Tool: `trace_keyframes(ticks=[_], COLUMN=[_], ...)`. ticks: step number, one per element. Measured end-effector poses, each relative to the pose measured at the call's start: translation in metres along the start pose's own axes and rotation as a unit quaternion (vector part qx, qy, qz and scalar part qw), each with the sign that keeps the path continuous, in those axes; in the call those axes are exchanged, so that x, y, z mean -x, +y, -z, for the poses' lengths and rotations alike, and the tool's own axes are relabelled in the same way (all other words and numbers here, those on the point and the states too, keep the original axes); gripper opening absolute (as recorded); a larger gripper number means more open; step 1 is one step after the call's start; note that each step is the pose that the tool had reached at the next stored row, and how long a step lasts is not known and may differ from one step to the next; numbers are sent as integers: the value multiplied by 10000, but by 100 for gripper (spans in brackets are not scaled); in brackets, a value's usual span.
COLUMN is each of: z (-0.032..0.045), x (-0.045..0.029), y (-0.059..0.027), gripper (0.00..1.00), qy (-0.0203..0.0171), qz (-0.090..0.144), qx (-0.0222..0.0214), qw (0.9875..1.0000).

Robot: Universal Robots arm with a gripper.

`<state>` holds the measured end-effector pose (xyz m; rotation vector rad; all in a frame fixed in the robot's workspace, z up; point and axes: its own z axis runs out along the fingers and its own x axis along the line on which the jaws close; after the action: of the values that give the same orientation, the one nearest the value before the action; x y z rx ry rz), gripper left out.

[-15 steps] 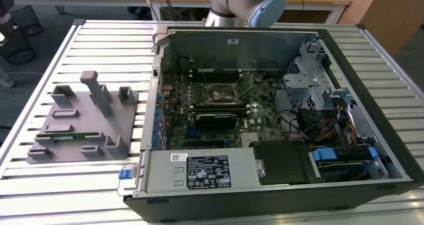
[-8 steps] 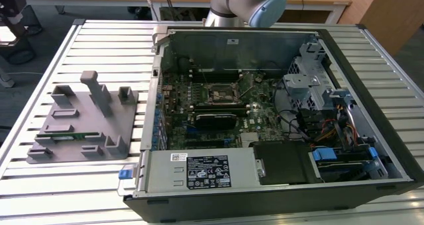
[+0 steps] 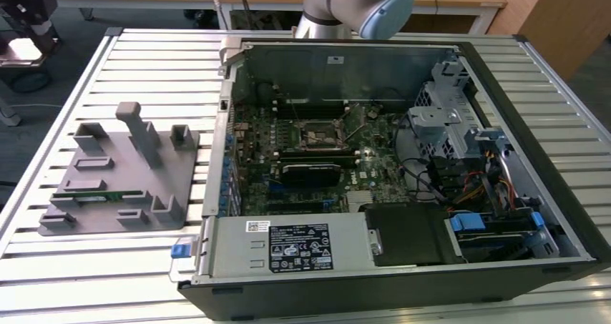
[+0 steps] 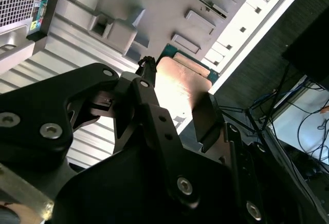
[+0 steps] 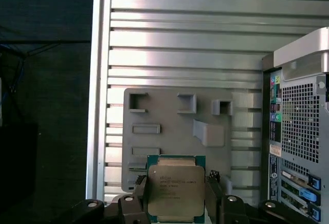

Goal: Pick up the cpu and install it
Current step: 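Pick up the cpu and move it towards the insertion slot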

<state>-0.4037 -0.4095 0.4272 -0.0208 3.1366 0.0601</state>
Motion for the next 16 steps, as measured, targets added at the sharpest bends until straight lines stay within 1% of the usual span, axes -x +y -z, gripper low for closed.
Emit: trace_keyframes(ticks=[4,16], z=[0,-1], x=[92,334], y=[-1,-4], gripper=[53,53], qy=[0,0], qz=[0,0], qx=[0,0], qw=[10000,10000])
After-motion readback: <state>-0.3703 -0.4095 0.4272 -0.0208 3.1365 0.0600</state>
